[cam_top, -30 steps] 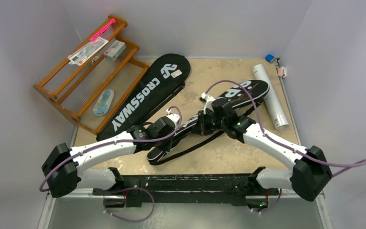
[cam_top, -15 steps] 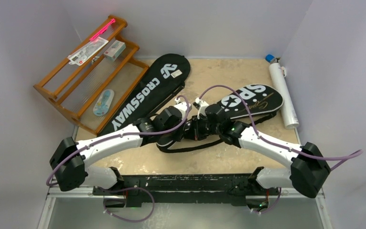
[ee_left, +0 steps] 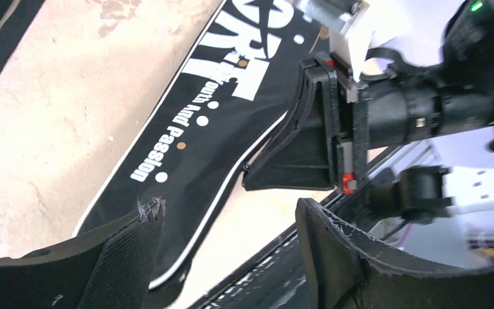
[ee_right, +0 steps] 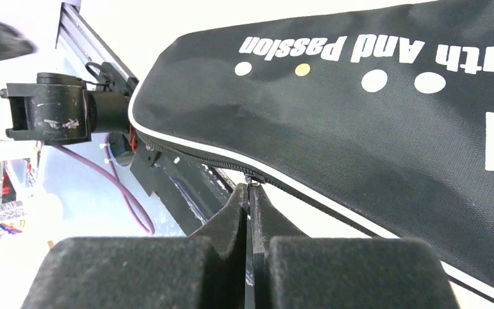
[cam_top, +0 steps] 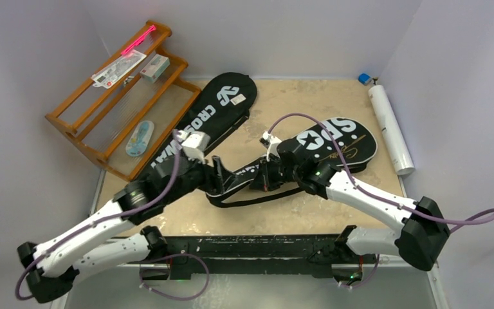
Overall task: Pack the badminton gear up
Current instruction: Zip the racket bag at the center of the board.
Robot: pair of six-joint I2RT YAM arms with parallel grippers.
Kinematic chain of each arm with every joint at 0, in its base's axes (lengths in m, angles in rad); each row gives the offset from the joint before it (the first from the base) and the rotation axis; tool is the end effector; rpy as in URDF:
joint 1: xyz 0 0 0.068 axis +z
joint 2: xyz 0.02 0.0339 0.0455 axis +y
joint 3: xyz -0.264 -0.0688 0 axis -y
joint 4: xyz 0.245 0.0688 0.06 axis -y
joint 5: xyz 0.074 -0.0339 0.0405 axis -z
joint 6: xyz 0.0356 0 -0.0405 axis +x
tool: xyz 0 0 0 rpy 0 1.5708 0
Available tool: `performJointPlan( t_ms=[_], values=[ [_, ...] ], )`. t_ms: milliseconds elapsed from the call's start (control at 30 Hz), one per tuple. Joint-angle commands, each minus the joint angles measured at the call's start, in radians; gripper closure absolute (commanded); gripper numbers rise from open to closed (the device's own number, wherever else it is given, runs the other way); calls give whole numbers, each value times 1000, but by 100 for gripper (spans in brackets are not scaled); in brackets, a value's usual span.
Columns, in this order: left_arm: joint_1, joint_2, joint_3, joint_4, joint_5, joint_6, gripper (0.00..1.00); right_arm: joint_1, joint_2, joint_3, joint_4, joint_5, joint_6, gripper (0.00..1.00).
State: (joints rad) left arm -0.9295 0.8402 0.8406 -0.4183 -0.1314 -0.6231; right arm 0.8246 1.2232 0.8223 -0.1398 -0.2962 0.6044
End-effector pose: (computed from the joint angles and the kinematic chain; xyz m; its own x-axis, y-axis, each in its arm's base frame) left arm 0.1166 -0.1484 0.3259 -0.6189 -0.1380 -0.7732 0.4453 0.7493 -0.4902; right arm 0.1768 0.2066 0.2657 -0.7832 -0.0465 -0.6201 -0.5191 0.5978 0.6108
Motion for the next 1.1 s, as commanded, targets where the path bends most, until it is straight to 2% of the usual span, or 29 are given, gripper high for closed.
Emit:
performJointPlan(
  t_ms=[0,67,100,133,267,333,433,533,600,700,933,1000,1067],
  values=[
    [1,-153,-37,-96,-111,-195,24,-1,-50,75,1,21,-8,100],
    [1,-233,-54,-164,-203,-321,7,-1,-63,75,-4,28,-3,100],
    [1,-276,-68,-201,-250,-405,2,-1,-70,75,-10,32,-2,100],
    [1,-327,-89,-221,-281,-494,1,-2,-77,75,-14,37,-2,100],
    [1,-536,-199,-232,-336,-748,6,-1,-102,75,-32,55,3,100],
    [1,-596,-220,-301,-368,-879,10,-1,-111,78,-39,59,5,100],
    [1,-585,-184,-499,-401,-1133,17,-1,-122,78,-48,64,2,100],
    [1,-493,-148,-652,-373,-1334,19,-2,-136,78,-56,68,2,100],
    [1,-452,-156,-639,-332,-1385,18,-2,-145,75,-58,68,2,100],
    [1,-424,-207,-518,-287,-1398,17,-3,-160,68,-59,61,3,100],
    [1,-381,-277,-341,-262,-1438,18,-1,-177,54,-57,29,4,100],
    [1,-356,-297,-283,-219,-1440,20,-3,-176,54,-57,26,4,100],
    [1,-320,-302,-254,-201,-1442,27,-2,-176,54,-51,20,1,100]
  ],
)
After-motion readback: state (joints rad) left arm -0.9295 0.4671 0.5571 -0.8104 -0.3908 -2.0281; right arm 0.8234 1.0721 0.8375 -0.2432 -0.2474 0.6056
